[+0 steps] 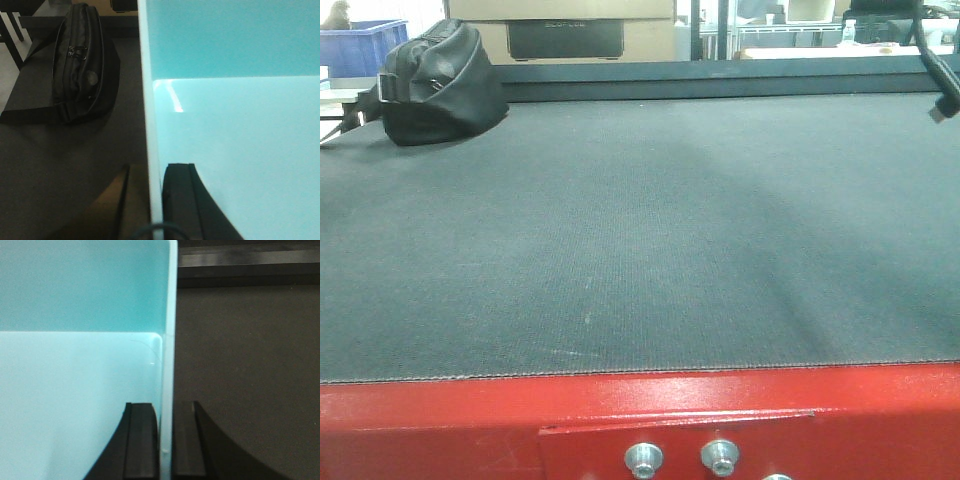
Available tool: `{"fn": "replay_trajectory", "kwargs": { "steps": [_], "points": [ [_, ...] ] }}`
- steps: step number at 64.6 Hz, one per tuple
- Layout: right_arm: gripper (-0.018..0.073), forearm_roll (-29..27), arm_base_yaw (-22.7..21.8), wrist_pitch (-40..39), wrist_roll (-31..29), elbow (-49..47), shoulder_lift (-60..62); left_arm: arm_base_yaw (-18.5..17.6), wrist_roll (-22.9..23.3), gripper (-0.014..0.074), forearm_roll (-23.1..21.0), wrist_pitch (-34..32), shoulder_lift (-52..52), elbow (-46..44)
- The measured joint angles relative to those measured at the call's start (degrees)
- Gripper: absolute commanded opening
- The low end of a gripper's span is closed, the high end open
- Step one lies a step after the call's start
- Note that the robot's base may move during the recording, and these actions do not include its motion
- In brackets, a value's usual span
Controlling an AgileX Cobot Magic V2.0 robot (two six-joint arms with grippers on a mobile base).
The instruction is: Fetch blue bin and place on conveyor start
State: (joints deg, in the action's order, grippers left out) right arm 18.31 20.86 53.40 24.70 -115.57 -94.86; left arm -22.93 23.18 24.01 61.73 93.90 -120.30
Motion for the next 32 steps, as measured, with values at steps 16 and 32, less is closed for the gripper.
{"fn": "replay_trajectory", "kwargs": {
  "steps": [16, 32],
  "points": [
    [-0.0162, 0.0, 0.0, 0.4, 0.0, 0.0, 0.0, 0.0, 0.0, -0.0111, -0.1, -0.3, 0.0, 0.0],
    [-0.0163, 0.0, 0.0, 3.2, 1.4, 1.7, 0.0, 0.0, 0.0, -0.0111, -2.5, 0.7, 0.6, 0.7]
  ]
}}
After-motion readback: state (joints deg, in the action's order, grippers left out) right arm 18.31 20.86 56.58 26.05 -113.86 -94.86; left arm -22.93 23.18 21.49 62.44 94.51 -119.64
